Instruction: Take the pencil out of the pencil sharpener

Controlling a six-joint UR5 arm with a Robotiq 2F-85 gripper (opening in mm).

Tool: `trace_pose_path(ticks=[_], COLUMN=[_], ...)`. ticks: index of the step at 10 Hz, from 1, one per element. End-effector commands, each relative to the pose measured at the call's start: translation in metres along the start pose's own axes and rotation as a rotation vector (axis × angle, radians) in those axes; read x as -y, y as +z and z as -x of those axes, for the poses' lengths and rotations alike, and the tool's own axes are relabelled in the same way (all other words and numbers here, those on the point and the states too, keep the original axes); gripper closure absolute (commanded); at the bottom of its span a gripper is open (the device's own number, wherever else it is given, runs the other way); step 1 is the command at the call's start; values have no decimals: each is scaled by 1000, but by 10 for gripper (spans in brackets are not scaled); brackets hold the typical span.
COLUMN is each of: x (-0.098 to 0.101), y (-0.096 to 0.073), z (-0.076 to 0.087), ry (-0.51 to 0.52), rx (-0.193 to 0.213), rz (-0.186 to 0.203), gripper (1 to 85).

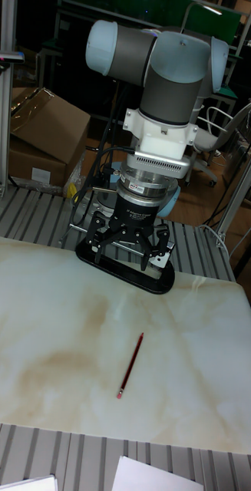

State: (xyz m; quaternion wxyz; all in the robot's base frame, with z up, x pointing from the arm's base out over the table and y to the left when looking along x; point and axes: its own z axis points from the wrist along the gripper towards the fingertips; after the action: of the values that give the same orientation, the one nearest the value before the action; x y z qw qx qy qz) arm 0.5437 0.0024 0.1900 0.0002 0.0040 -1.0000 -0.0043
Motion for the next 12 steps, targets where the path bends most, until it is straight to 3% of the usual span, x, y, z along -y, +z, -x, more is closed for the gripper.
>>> trace_pose_path(ticks=[1,2,4,7,9,10,11,12], x=[-2,-40,-40,-49,-42,-39,-42,-52], y=[0,-4,-1,3,9,9,9,8], z=[0,11,12,19,31,27,27,28], ry=[0,-77,-70,-67,-95,-108,-102,-74], rx=[0,51,55,51,52,36,37,41], rz=[0,139,116,128,91,79,93,132], gripper=[17,710,720,720,723,737,740,733])
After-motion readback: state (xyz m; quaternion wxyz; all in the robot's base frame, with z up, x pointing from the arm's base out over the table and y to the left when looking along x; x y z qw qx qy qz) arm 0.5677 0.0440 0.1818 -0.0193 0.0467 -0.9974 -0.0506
